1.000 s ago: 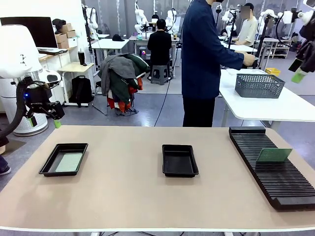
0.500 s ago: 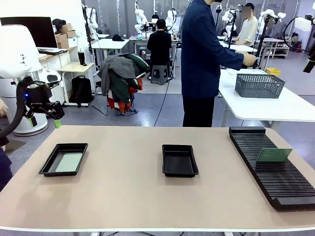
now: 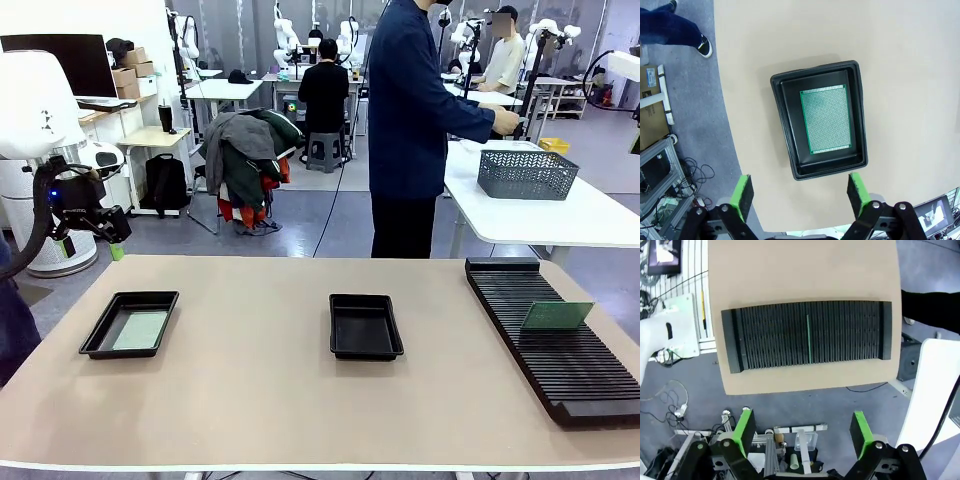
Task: Inspect and transfer BCBs to ESD trays.
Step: Pick up the Blank PCB from the PCB Rack and place it in the right ESD tray.
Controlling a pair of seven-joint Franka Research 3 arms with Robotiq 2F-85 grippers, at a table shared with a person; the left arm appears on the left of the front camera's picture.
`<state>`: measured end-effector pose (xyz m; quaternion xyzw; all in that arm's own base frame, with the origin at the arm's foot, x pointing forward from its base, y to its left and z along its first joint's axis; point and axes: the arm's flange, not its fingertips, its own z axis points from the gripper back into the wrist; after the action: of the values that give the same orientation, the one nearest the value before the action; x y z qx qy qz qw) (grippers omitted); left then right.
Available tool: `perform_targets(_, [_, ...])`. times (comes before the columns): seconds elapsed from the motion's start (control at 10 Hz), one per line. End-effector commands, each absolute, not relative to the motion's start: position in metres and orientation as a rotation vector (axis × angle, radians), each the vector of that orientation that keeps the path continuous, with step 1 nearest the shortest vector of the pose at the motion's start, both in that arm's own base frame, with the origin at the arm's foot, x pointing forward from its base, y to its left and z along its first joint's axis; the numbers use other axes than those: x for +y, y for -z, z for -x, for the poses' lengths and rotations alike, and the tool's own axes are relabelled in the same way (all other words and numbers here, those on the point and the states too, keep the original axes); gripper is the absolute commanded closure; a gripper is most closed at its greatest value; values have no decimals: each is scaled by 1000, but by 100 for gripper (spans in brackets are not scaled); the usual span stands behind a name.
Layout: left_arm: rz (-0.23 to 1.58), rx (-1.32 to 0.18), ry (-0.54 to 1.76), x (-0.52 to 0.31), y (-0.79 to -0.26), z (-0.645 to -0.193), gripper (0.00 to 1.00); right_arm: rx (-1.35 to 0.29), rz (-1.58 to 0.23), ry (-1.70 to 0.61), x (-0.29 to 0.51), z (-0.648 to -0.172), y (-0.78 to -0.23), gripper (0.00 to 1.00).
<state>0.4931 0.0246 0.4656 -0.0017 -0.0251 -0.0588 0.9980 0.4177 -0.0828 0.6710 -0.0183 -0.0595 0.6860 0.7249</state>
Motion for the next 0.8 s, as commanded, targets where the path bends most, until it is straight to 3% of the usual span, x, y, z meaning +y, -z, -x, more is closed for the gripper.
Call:
perform_targets(0.0, [12,-59,125,25,-463,-492,0,-77,23,-1535,-90,-412,-665,0])
perform_targets(0.7, [12,-59,125,25,-463,-492,0,-131,40,-1514,-83,-418,-671,0])
